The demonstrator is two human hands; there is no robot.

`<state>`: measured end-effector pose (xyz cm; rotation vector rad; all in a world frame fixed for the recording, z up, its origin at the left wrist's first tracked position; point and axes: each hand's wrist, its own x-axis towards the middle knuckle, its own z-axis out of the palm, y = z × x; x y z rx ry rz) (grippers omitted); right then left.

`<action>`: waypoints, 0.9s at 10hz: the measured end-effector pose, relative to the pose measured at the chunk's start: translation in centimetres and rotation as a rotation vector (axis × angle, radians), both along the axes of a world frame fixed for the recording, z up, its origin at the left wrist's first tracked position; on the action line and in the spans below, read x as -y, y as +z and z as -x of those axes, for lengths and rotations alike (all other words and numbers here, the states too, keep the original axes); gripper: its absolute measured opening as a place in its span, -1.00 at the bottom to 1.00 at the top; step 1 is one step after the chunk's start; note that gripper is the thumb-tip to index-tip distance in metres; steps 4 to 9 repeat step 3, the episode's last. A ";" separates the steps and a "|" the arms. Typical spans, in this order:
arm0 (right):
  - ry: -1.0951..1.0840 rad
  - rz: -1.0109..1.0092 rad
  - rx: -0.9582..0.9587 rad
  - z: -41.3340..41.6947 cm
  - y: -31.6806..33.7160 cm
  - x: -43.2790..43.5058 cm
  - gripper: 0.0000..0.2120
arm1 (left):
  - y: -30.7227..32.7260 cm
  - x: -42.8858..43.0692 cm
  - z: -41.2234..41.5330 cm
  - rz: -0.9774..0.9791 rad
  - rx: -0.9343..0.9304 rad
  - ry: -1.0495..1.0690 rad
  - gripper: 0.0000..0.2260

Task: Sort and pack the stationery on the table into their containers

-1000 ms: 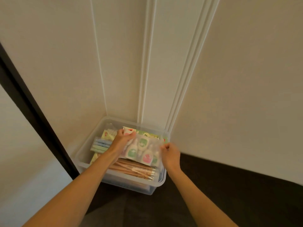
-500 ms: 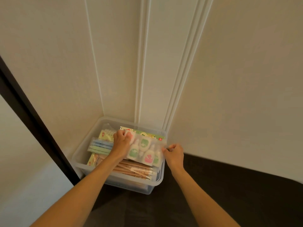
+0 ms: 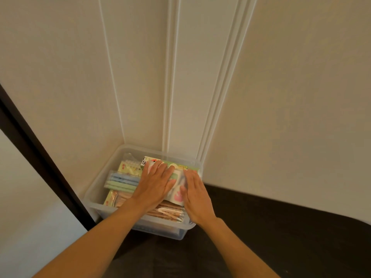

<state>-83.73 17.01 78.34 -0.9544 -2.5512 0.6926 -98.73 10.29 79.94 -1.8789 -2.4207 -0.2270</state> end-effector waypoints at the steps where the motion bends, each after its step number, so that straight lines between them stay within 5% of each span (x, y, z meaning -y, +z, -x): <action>1: -0.005 0.002 0.048 0.1 0.6 -0.2 -0.60 | -0.2 -0.1 -0.1 0.049 0.059 0.026 -0.55; 3: 0.043 -0.004 0.098 0.0 2.5 -0.2 -0.57 | 0.8 -0.6 0.0 0.113 0.221 -0.011 -0.42; 9: 0.043 -0.004 0.098 0.0 2.5 -0.2 -0.57 | 0.8 -0.6 0.0 0.113 0.221 -0.011 -0.42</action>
